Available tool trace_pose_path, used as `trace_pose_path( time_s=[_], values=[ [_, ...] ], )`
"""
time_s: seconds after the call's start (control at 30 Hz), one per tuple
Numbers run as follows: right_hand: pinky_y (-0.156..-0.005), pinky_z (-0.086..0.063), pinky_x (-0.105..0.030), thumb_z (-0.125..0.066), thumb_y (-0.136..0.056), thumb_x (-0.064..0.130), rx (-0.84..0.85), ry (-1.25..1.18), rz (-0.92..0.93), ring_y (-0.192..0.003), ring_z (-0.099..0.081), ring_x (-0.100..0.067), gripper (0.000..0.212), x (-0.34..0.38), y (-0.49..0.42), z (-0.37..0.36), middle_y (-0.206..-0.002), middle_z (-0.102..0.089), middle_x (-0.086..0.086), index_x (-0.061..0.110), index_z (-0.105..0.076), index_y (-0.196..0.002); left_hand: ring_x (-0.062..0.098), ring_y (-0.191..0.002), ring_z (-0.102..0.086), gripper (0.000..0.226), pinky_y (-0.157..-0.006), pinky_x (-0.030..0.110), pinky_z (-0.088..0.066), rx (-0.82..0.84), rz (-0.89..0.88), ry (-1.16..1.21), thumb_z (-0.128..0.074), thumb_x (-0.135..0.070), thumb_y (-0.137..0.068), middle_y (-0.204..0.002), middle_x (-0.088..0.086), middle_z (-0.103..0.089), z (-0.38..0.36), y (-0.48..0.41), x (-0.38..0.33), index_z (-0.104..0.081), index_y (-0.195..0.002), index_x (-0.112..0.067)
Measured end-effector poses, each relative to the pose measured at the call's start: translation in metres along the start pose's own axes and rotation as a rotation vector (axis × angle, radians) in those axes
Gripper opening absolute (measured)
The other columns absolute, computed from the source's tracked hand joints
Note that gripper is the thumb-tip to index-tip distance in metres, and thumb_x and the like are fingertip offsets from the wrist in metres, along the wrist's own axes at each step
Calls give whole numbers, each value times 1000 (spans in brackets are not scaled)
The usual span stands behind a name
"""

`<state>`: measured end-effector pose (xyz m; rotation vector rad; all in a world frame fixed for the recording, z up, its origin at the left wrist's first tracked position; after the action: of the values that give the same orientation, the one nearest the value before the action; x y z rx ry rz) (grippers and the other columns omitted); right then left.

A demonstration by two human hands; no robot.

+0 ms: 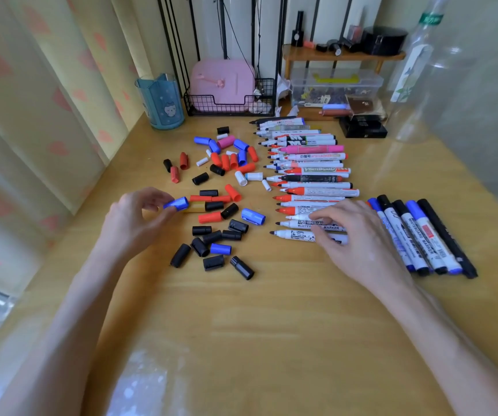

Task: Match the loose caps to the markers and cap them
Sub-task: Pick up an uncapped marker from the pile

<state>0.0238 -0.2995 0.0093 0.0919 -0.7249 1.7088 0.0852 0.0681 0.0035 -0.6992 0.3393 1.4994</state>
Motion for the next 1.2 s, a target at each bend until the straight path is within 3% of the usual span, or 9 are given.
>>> trace_pose_path(
  time_s=[0.13, 0.23, 0.33, 0.5, 0.63, 0.77, 0.83, 1.0, 1.2],
  values=[
    [-83, -45, -38, -74, -93, 20, -14, 8, -43, -92, -54, -23, 10, -14, -4, 2, -90, -64, 6, 22, -79, -102, 18, -93, -67, 11, -77, 38, -52, 11, 58, -47, -77, -32, -92, -96, -5, -72, 7, 0, 10, -75, -99, -24],
    [-80, -37, -31, -77, -92, 19, 13, -10, -67, -90, -51, -19, 9, -18, -7, 3, -86, -61, 14, 25, -79, -99, 19, -93, -68, 9, -80, 39, -54, 57, 100, -77, -78, -28, -91, -95, -7, -71, 6, 0, 18, -75, -99, -26],
    [-81, -39, -32, -77, -91, 20, 49, -31, -88, -92, -51, -17, 8, -21, -9, 2, -83, -59, 20, 26, -78, -97, 15, -90, -68, 9, -82, 41, -56, 73, 68, -73, -79, -26, -91, -95, -9, -71, 5, 1, 14, -75, -99, -27],
    [-83, -44, -36, -77, -92, 23, 88, -59, -96, -94, -51, -16, 7, -24, -10, 1, -87, -64, 11, 27, -80, -97, 10, -89, -68, 9, -81, 39, -55, 101, 34, -50, -79, -29, -91, -95, -10, -71, -1, 2, 11, -75, -99, -29],
    [-86, -43, -35, -75, -93, 25, 126, -47, -99, -98, -49, -15, 8, -24, -9, 0, -91, -64, 11, 29, -79, -99, 15, -92, -69, 6, -82, 41, -55, 29, 6, -35, -75, -29, -93, -99, -9, -72, 7, 2, 8, -75, -99, -30],
    [-86, -45, -37, -74, -94, 26, 133, -45, -75, -98, -51, -16, 4, -21, -9, 1, -89, -63, 14, 28, -77, -97, 8, -88, -69, 5, -71, 32, -46, -66, -126, 8, -72, -25, -95, -99, -11, -73, 19, 8, -14, -75, -98, -28],
    [-85, -46, -39, -75, -94, 26, 129, -28, -46, -95, -53, -18, 3, -18, -8, 3, -87, -64, 16, 28, -76, -96, 9, -87, -68, 5, -68, 25, -44, -26, -246, 38, -72, -27, -95, -99, -13, -73, 18, 14, -33, -75, -99, -27],
    [-87, -42, -39, -71, -96, 30, 171, 21, -41, -98, -52, -21, 10, -17, -7, 0, -96, -67, 8, 27, -79, -101, 16, -82, -66, 11, -67, 19, -43, 283, -396, 92, -74, -45, -89, -87, -13, -72, -6, 31, -60, -74, -94, -35],
    [-87, -44, -35, -72, -95, 30, 187, -21, -79, -101, -50, -14, 3, -15, -5, 4, -92, -64, 17, 29, -72, -98, 10, -94, -58, 10, -71, 15, -37, 287, -418, -14, -74, -47, -88, -98, -19, -65, -8, 31, -50, -73, -96, -41]
  ],
)
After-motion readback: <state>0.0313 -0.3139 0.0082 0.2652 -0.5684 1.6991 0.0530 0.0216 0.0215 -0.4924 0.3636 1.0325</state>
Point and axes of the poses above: each hand's wrist, its own y-axis away from the middle knuckle, its own z-axis out of the back of the hand, x = y × z, the point moved 8 cm from there along -y, towards the middle knuckle
